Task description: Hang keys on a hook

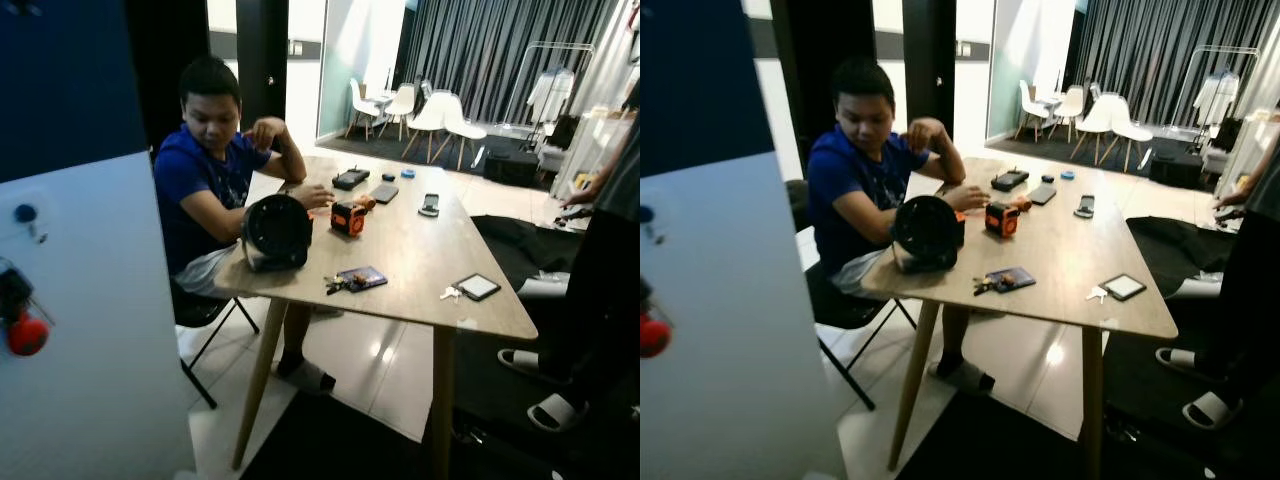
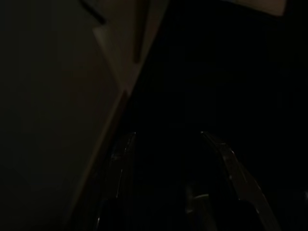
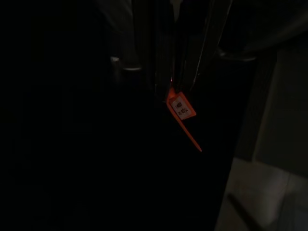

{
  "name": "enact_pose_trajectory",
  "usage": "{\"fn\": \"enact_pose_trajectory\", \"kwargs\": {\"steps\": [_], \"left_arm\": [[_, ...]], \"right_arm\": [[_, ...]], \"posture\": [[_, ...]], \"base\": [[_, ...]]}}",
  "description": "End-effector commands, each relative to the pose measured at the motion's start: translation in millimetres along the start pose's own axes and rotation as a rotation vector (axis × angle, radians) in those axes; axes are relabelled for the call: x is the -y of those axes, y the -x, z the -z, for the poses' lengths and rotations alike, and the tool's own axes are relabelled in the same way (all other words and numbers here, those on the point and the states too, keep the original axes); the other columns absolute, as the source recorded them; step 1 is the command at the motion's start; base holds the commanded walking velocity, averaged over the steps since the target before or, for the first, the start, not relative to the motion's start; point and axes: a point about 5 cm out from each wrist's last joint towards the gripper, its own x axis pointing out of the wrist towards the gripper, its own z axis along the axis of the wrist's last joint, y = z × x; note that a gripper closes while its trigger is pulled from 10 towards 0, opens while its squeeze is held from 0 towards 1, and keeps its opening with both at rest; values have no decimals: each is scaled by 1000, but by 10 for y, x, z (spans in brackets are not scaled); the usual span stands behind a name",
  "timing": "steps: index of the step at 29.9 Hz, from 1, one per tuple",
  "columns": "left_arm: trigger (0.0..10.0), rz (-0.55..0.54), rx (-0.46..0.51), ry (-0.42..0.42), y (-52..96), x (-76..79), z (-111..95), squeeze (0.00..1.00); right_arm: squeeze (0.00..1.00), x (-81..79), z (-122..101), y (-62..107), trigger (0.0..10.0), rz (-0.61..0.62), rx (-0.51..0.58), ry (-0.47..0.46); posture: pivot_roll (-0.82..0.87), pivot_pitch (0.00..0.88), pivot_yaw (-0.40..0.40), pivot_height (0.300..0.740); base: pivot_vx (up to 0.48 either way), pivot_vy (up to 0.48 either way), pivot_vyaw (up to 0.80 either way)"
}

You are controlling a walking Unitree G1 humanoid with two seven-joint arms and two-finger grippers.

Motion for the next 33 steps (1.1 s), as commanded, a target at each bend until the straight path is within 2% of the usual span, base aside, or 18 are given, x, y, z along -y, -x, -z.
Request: {"fn": "enact_pose_trajectory", "kwargs": {"steps": [1,7,13,33], "left_arm": [[10000,8,12,-21,14,-23,-6,0],[10000,20,14,-33,22,-19,0,0],[10000,21,14,-29,22,-12,3,0],[10000,9,26,-6,12,-6,-17,0]], "right_arm": [[0,14,29,9,10000,7,-11,2],[0,17,43,13,10000,8,-14,0],[0,19,56,17,10000,10,-16,-4],[0,19,19,6,10000,9,-10,-1]], "posture": [[116,29,-7,740],[116,30,-4,740],[115,29,-3,740],[116,24,-6,740]], "base": [[0,0,0],[0,0,0],[0,-469,0],[0,0,0]]}}
